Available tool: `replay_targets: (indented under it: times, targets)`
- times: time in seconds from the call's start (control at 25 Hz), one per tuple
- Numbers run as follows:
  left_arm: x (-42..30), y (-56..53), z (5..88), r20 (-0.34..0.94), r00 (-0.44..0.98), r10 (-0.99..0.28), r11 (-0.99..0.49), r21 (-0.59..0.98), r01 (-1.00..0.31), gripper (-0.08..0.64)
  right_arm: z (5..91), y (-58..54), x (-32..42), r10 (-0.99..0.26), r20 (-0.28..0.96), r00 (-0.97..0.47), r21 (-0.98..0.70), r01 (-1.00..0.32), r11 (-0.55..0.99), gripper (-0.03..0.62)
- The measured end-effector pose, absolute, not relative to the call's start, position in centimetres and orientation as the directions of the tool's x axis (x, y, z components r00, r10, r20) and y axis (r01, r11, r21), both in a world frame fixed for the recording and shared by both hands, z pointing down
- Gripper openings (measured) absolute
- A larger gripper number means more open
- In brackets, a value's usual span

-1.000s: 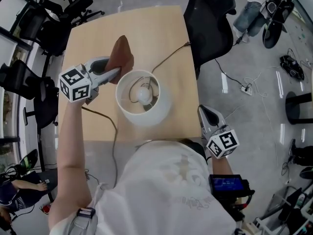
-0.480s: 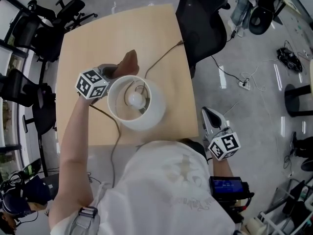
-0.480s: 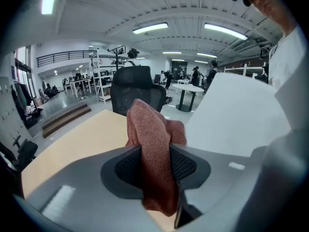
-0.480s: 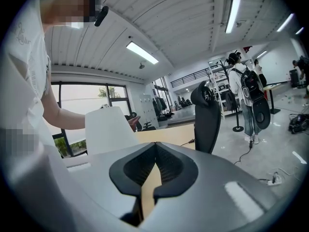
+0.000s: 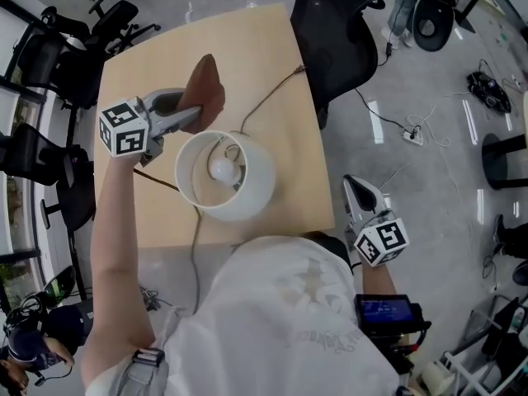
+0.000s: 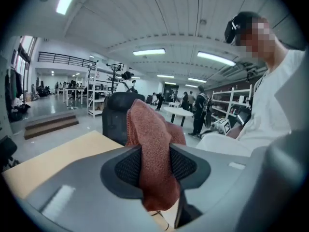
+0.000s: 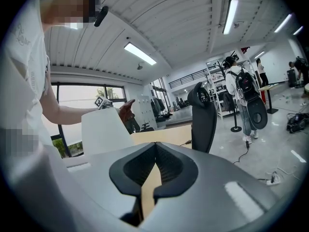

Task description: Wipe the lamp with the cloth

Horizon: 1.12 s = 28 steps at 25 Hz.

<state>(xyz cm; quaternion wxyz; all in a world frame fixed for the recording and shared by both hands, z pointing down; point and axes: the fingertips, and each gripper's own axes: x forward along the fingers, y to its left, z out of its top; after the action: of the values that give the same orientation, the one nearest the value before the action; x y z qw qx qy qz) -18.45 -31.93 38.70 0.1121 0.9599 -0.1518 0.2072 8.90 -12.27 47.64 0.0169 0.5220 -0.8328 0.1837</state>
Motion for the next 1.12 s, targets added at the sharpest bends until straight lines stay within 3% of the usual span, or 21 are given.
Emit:
replay_targets:
  times: [0.16,0.44,0.96,1.12]
  targets:
    - [-16.6,-30.3,34.6,0.389,0.913,-0.122,-0.957,0.196,-0.212,0.16,47.9,-12.4,8.8,-0.862,0.224,-0.455,-0.294,-0.875,0.386,0.012]
    - [-14.1,-28.9,39.3,0.503,0.861,0.071,-0.97,0.236,-0.058,0.161,48.2,-12.4,9.4,-0.861,0.241,-0.447,-0.294,-0.879,0.375,0.012]
    - [-11.2,-30.0,51.3,0.741,0.644,0.189,-0.973,0.229,0.022,0.161,49.8,-11.9,11.2,-0.877,0.275,-0.394,-0.312,-0.899,0.307,0.012]
    - [-10.1,-30.1,50.1,0.729,0.656,0.196,-0.979,0.185,0.086,0.161,49.8,-11.8,12.1,-0.888,0.271,-0.372,-0.32,-0.905,0.282,0.012]
